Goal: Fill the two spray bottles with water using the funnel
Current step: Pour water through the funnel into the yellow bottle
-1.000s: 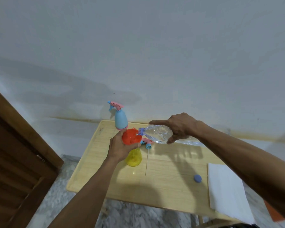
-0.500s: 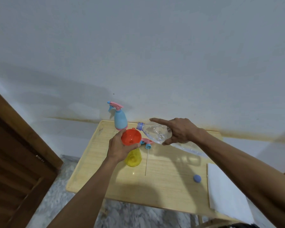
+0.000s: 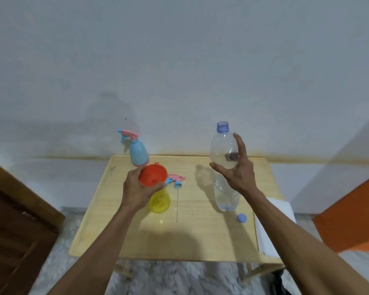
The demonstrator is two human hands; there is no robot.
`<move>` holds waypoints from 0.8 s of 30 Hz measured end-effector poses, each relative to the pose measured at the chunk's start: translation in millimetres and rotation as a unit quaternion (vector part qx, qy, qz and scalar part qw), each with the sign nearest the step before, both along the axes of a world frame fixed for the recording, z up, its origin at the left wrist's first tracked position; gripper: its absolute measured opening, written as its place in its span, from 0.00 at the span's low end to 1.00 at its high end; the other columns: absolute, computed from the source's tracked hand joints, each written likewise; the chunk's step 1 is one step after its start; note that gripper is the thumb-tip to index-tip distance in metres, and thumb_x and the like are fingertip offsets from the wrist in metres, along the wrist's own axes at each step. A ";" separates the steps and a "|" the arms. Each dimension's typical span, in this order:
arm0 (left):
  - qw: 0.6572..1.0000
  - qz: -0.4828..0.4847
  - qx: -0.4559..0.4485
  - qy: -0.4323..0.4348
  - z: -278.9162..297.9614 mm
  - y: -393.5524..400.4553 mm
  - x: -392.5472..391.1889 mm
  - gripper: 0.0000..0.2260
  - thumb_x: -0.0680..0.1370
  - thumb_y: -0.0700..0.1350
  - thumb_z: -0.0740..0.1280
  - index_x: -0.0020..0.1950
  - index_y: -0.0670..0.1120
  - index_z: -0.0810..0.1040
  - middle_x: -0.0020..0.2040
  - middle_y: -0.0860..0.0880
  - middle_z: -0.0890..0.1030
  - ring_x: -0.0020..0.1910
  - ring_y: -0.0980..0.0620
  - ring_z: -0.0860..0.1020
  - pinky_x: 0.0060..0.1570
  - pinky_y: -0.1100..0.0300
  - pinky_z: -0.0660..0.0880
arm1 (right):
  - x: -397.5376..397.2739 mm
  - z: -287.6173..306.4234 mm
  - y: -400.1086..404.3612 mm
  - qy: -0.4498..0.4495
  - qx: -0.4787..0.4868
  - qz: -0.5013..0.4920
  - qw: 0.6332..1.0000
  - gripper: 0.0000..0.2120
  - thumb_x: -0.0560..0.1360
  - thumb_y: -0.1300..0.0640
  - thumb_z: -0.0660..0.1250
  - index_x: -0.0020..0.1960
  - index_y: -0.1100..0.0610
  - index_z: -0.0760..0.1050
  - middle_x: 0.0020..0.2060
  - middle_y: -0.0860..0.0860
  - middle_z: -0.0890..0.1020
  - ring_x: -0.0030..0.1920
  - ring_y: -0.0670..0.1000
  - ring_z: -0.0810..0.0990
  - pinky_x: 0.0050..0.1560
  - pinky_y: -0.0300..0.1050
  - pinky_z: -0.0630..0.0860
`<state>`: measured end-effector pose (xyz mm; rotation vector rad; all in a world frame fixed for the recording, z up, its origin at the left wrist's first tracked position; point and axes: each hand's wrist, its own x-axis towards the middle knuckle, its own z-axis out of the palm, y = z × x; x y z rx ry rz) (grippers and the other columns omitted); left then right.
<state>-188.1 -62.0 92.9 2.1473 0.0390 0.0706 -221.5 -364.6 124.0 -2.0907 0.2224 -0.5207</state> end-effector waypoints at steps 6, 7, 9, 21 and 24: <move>0.999 0.023 -0.034 0.004 0.7 -0.5 -6.7 0.42 0.62 0.54 0.83 0.72 0.50 0.69 0.62 0.51 0.75 0.60 0.51 0.74 0.57 0.53 0.74 | -8.7 -20.3 3.9 -0.015 0.054 -0.058 0.997 0.51 0.65 0.48 0.83 0.76 0.38 0.55 0.55 0.52 0.79 0.53 0.52 0.80 0.54 0.48 0.76; 0.999 0.024 -0.042 0.007 1.1 -1.1 -6.8 0.42 0.62 0.54 0.84 0.72 0.50 0.69 0.62 0.51 0.76 0.60 0.50 0.75 0.57 0.53 0.75 | -9.2 -23.2 3.5 -0.021 0.063 -0.064 0.996 0.51 0.65 0.49 0.84 0.76 0.39 0.55 0.55 0.52 0.79 0.53 0.52 0.79 0.55 0.49 0.76; 0.999 0.024 -0.048 0.010 1.6 -2.9 -6.9 0.42 0.62 0.53 0.84 0.72 0.50 0.69 0.62 0.51 0.76 0.60 0.50 0.75 0.58 0.53 0.75 | -10.8 -26.8 3.7 -0.029 0.081 -0.077 0.993 0.51 0.64 0.51 0.84 0.76 0.40 0.56 0.55 0.51 0.77 0.54 0.52 0.79 0.56 0.50 0.77; 0.998 0.010 -0.052 0.021 1.4 -1.3 -7.4 0.43 0.63 0.55 0.83 0.73 0.51 0.68 0.64 0.51 0.75 0.62 0.50 0.74 0.60 0.49 0.77 | -11.7 -27.6 10.3 -0.052 0.103 -0.101 0.988 0.51 0.64 0.53 0.84 0.76 0.44 0.57 0.58 0.50 0.76 0.56 0.52 0.78 0.57 0.48 0.75; 0.999 0.007 -0.048 0.020 2.1 -1.4 -7.4 0.43 0.63 0.54 0.83 0.73 0.51 0.68 0.64 0.51 0.75 0.62 0.50 0.74 0.60 0.49 0.76 | -12.3 -28.1 11.5 -0.050 0.102 -0.102 0.988 0.52 0.63 0.52 0.84 0.77 0.44 0.56 0.60 0.52 0.77 0.56 0.51 0.78 0.56 0.45 0.74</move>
